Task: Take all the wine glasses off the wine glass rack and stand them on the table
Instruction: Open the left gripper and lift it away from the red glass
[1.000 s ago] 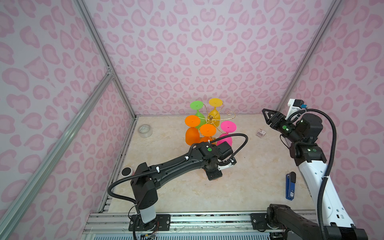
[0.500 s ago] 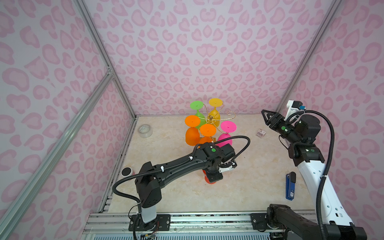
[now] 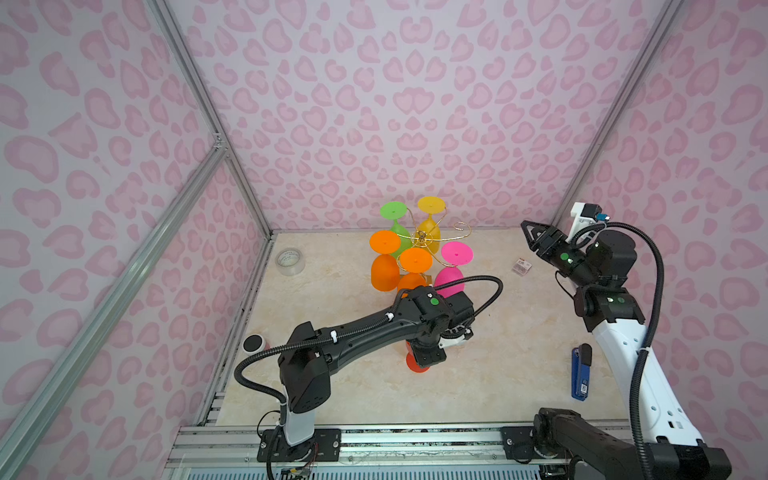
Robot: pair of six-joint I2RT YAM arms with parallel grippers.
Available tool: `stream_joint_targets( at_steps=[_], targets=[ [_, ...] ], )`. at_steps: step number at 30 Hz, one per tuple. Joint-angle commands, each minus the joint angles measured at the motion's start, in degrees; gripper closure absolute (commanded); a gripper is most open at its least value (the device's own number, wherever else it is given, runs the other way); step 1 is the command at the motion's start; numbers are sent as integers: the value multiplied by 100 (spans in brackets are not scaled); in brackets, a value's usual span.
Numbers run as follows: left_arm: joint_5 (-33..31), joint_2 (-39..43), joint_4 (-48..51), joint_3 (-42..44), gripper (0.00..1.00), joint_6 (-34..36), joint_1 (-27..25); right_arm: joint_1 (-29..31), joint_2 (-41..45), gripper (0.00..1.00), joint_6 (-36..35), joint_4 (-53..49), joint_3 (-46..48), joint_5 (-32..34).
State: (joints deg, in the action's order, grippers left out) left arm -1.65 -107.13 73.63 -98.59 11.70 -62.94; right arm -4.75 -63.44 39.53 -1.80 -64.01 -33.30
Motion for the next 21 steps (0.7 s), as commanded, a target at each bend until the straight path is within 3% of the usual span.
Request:
stream_joint_targets(
  at_steps=[1,9,17,21],
  targets=[
    [-105,-10,147,-136,60,-75,-7,1,-19,45,72,286,46,-125],
    [-176,229,398,-690,42,-72,-49,1,-11,43,116,355,119,-201],
    [-165,1739,-372,-981,37,74,-283,85,-59,42,554,856,261,-535],
    [-1957,2933,-2093,-300,37,-272,-280,462,-68,41,446,755,155,-438]
  ],
)
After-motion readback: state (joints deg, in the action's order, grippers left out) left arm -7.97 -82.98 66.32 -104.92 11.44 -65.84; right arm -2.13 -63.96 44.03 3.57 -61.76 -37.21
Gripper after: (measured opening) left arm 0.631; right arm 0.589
